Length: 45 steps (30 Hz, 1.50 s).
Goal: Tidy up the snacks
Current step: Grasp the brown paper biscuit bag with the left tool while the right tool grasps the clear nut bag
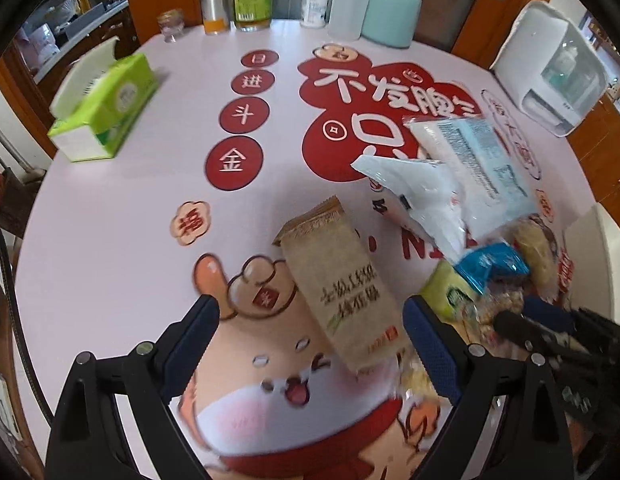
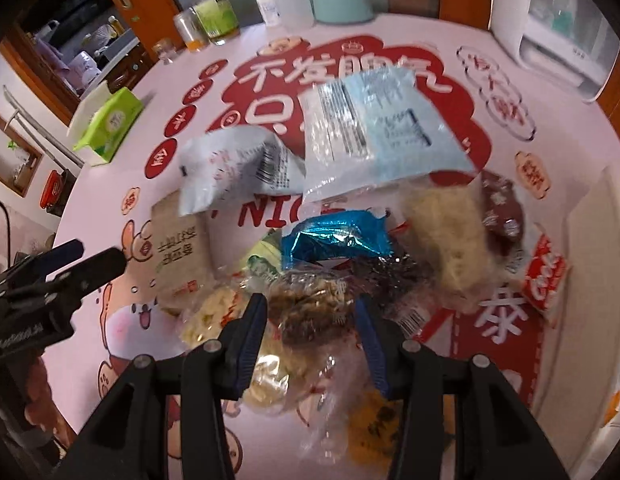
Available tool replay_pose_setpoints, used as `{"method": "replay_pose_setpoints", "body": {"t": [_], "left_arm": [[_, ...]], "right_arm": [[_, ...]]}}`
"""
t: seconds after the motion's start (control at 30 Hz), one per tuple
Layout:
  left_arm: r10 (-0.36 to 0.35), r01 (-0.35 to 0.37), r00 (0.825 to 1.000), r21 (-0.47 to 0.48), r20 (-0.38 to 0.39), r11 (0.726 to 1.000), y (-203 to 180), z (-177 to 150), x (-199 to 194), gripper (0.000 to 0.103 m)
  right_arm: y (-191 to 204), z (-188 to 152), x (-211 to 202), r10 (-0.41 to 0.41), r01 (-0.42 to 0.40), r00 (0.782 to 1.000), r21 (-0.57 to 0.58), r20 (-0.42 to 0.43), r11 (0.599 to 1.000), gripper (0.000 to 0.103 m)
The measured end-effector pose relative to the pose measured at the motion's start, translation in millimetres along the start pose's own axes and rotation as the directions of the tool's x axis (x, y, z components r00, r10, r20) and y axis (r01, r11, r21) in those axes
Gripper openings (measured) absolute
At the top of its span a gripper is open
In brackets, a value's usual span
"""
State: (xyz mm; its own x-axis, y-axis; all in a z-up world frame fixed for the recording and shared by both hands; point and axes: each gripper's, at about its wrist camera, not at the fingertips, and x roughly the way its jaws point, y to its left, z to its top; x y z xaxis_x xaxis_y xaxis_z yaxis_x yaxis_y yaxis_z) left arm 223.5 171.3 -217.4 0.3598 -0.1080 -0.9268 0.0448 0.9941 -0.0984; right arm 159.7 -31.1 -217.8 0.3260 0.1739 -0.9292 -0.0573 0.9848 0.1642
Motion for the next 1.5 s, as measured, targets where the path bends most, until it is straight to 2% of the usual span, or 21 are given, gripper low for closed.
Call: {"method": "replay_pose_setpoints", "body": {"t": [0.17, 0.27, 0.4, 0.53, 0.63, 0.7, 0.77, 0.83, 1.0, 1.17, 1.23, 1.3, 1.33, 1.37, 1.5], "left_arm": [[0.014, -0.016, 0.999, -0.046, -0.042, 0.999, -4.0, 12.8, 27.2, 0.092], [0.05, -0.056, 0.996, -0.073, -0.072, 0.996, -5.6, 15.8, 41.8, 0.092], [0.094, -0.102, 0.991, -0.084, -0.097, 0.991, -10.1, 16.1, 53.9, 0.092], [0.091, -0.101, 0.989, -0.092, -0.113, 0.991, -13.1, 14.9, 60.2, 0.092], [0.093, -0.103, 0.987, -0.072, -0.134, 0.992, -17.2, 13.1, 63.6, 0.083], [0.107, -0.111, 0.987, -0.031, -0.119, 0.993, -22.3, 11.2, 62.0, 0.076], [0.102, -0.104, 0.989, -0.006, -0.109, 0.995, -25.7, 9.7, 58.0, 0.064], [0.099, -0.1, 0.989, -0.001, -0.109, 0.995, -26.2, 9.4, 55.8, 0.058], [0.092, -0.093, 0.988, -0.003, -0.124, 0.996, -12.2, -3.0, 46.2, 0.057], [0.062, -0.066, 0.993, -0.033, -0.104, 0.997, 5.4, -25.3, 29.3, 0.057], [0.065, -0.068, 0.994, -0.031, -0.093, 0.997, 8.0, -31.5, 21.2, 0.057], [0.062, -0.065, 0.995, -0.031, -0.079, 0.997, 7.4, -34.8, 13.1, 0.057], [0.059, -0.062, 0.996, -0.032, -0.073, 0.998, 6.1, -34.3, 10.9, 0.057], [0.055, -0.057, 0.997, -0.033, -0.062, 0.998, 6.4, -35.3, 4.6, 0.057], [0.042, -0.042, 0.999, -0.022, -0.02, 0.999, 3.8, -39.3, -18.1, 0.057]], "right_arm": [[6.9, 2.6, 2.7, -0.012, 0.013, 1.0, -0.05, 0.009, 0.999, 0.051], [7.5, 2.6, 7.5, -0.014, 0.014, 1.0, -0.067, 0.0, 0.998, 0.058], [8.6, 3.9, 10.4, -0.013, 0.014, 1.0, -0.072, 0.007, 0.997, 0.061], [6.7, 4.8, 12.4, -0.005, 0.006, 1.0, -0.066, 0.018, 0.998, 0.062], [4.1, 5.6, 13.3, 0.001, 0.001, 1.0, -0.056, 0.021, 0.998, 0.062], [2.2, 5.7, 13.5, 0.01, -0.009, 1.0, -0.047, 0.02, 0.999, 0.062], [1.8, 5.6, 13.1, 0.014, -0.013, 1.0, -0.044, 0.018, 0.999, 0.062], [2.6, 5.6, 13.1, 0.006, -0.005, 1.0, -0.051, 0.019, 0.999, 0.062], [6.4, 5.5, 14.2, -0.004, 0.005, 1.0, -0.06, 0.019, 0.998, 0.066], [13.7, 6.2, 19.5, -0.008, 0.009, 1.0, -0.088, 0.017, 0.996, 0.08], [15.3, 6.3, 24.5, -0.02, 0.02, 1.0, -0.095, 0.003, 0.995, 0.081], [12.2, 5.5, 30.5, 0.004, -0.005, 1.0, -0.07, -0.014, 0.997, 0.074], [8.6, 5.5, 30.4, 0.022, -0.022, 1.0, -0.039, -0.011, 0.999, 0.05], [4.3, 5.9, 31.1, 0.032, -0.032, 0.999, -0.011, -0.02, 0.999, 0.042], [-2.8, 2.5, 18.0, 0.041, -0.042, 0.999, 0.03, 0.025, 0.999, 0.041]]}}
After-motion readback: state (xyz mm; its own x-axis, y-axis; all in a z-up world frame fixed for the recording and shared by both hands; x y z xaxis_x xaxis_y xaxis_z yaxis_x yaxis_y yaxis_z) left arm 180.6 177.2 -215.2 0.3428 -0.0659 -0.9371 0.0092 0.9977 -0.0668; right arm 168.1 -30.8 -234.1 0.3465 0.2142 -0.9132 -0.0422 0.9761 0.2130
